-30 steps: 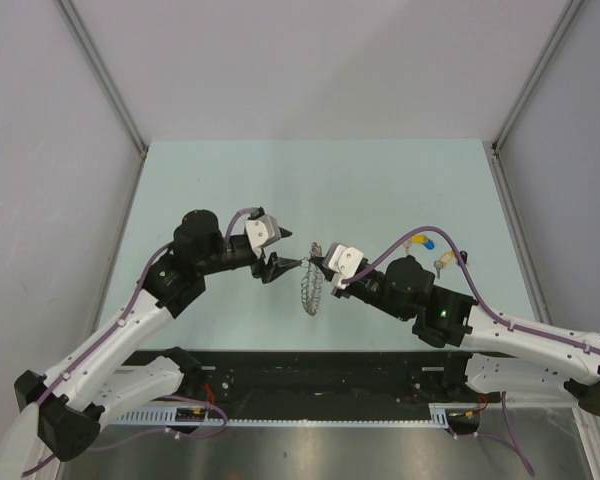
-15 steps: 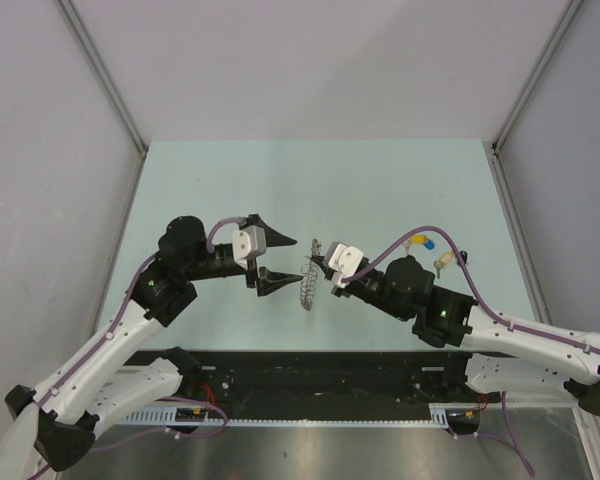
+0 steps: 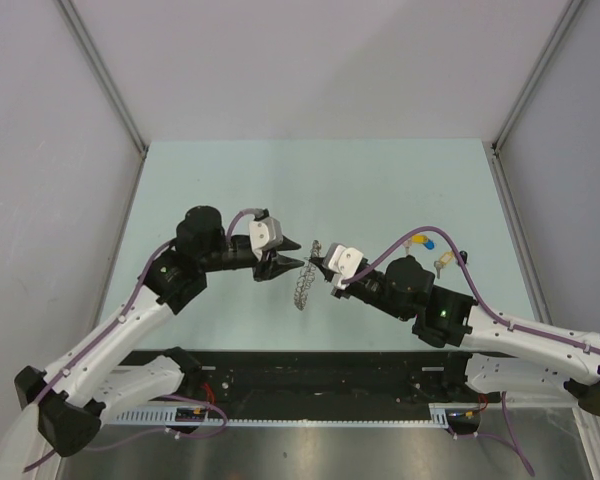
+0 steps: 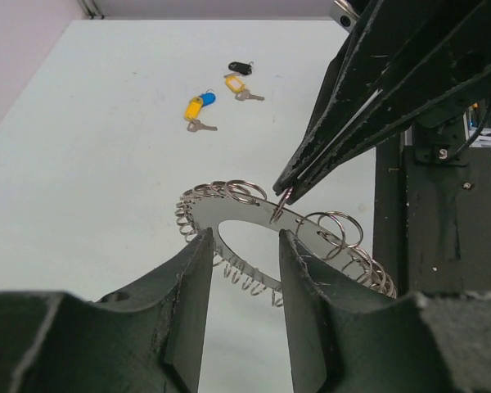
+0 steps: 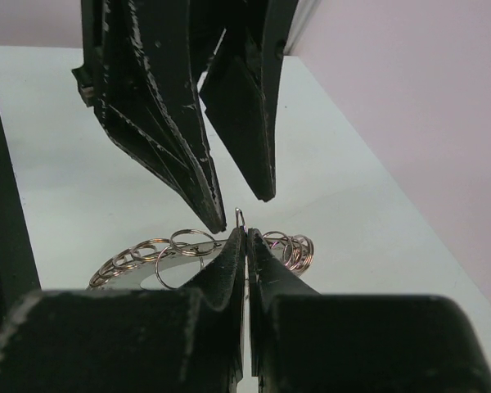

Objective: Put the keys on the keyring

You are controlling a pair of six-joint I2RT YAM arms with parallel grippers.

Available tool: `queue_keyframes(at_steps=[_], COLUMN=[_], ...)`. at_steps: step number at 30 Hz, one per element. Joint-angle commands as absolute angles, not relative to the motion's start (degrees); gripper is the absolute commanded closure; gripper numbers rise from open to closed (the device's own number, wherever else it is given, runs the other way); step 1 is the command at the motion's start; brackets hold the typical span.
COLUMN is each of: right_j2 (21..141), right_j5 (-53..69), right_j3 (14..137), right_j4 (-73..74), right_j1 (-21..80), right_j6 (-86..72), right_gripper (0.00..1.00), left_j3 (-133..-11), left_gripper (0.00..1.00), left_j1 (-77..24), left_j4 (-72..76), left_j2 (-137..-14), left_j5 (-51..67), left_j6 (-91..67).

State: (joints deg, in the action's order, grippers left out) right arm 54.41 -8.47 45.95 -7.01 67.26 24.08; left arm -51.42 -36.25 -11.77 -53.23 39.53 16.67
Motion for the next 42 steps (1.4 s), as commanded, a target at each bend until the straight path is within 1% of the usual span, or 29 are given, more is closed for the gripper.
queue_keyframes(at_steps=[1, 8, 14, 24, 26, 34, 37, 39, 40, 41, 42], right_j2=[53.7, 54.5, 55.0, 55.5, 55.5, 56.6, 57.1, 57.4, 57.4, 57.7, 57.6], right_j5=[-7.4, -7.0, -7.0, -7.0, -7.2, -6.5, -6.3, -6.3, -6.3, -6.2, -6.8], right_j3=[47.1, 47.7, 48.0, 48.4, 48.7, 49.2, 49.4, 49.4, 49.5, 49.5, 49.5], right_j4=[-8.4, -7.8, -7.8, -7.8, -7.7, -7.6, -7.8, -8.1, -8.2, -8.3, -8.3], right_j1=[67.2, 67.2, 67.3, 67.2, 67.2, 67.2, 67.3, 67.3, 67.2, 67.2, 67.2], right_j6=[24.5, 25.0, 25.0, 25.2, 25.2, 25.0, 24.8, 24.8, 24.5, 24.3, 24.1], right_gripper=[1.0, 1.0, 1.0, 1.0, 1.0, 1.0, 1.0, 1.0, 1.0, 1.0, 1.0], left_j3=[-55.6, -57.0, -56.9, -56.2, -55.8, -55.5, -55.0, -54.8, -54.7, -54.2, -54.0], left_gripper=[0.58, 0.63, 0.65, 0.71, 0.73, 0.77, 0.8, 0.84, 0.88, 1.0, 1.0], left_j1=[-36.5, -36.4, -36.4, -36.4, -36.5, -36.4, -36.4, -36.4, -36.4, -36.4, -36.5], left_j4=[-14.7, -15.6, -16.3, -19.1, -19.2, -17.4, -16.7, -16.5, -16.4, -16.4, -16.2], left_j2=[-54.7, -56.1, -56.7, -57.4, -57.5, -57.7, -57.8, -58.0, -57.9, -57.8, -57.8], left_j5=[43.9, 46.6, 48.0, 45.2, 44.1, 46.2, 46.9, 47.3, 47.2, 47.2, 46.7], left_j6=[20.7, 21.0, 21.4, 23.6, 23.9, 23.0, 22.8, 22.8, 22.8, 23.0, 23.0])
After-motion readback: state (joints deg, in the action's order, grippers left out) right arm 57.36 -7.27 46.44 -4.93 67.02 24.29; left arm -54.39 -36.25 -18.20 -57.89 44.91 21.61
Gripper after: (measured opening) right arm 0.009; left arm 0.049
